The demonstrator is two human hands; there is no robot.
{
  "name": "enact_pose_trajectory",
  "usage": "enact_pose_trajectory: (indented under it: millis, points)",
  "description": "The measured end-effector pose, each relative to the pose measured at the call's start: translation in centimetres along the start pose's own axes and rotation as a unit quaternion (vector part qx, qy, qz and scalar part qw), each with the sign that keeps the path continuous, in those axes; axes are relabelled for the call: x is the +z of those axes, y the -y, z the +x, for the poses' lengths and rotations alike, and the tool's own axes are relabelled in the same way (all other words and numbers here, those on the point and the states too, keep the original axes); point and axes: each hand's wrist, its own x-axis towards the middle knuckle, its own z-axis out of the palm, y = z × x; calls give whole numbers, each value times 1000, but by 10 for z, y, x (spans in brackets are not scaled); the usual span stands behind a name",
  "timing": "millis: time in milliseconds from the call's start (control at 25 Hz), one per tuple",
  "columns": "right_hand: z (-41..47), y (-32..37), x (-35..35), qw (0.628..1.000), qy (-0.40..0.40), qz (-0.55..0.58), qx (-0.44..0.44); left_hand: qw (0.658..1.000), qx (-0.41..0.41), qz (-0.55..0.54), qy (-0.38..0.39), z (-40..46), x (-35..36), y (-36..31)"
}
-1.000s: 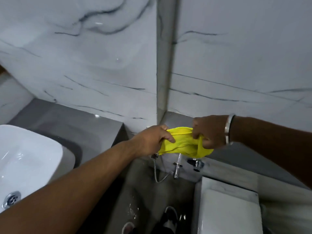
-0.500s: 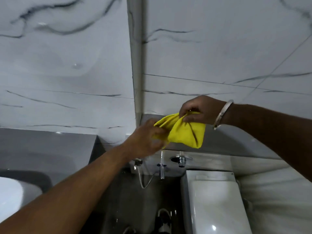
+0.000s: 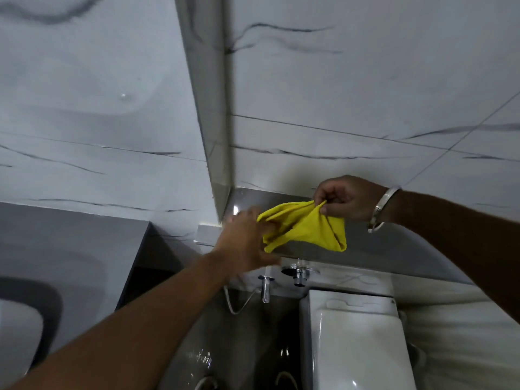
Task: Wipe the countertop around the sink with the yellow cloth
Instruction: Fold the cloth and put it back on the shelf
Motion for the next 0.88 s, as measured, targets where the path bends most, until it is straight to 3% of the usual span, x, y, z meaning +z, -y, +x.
enact_pose_trajectory:
  millis: [120, 200, 320, 480, 600, 720, 800, 880]
  points:
    - [0, -15, -5, 999, -3, 43, 3, 996, -86, 5, -33, 12, 27, -30]
    - [-4, -33, -9, 999, -15, 27, 24, 998, -59, 8, -33, 24, 27, -23]
    - [1, -64, 5, 995, -53, 1, 89, 996, 33, -36, 75, 36, 0, 7]
    - [47, -98, 48, 975, -128, -28, 182, 980, -15, -72, 185, 66, -10, 25]
    - [68, -109, 74, 939, -262, -114, 193, 991, -54, -107, 55, 80, 13, 36]
    - [63, -97, 112, 925, -296, -209, 115, 989, -97, 43, -102, 67, 32, 35]
    - [55, -97, 140, 930, -265, -245, 71, 988, -15, 114, -107, 42, 47, 31]
    - [51, -104, 154, 947, -192, -246, 80, 985, 52, 156, -47, 23, 58, 43]
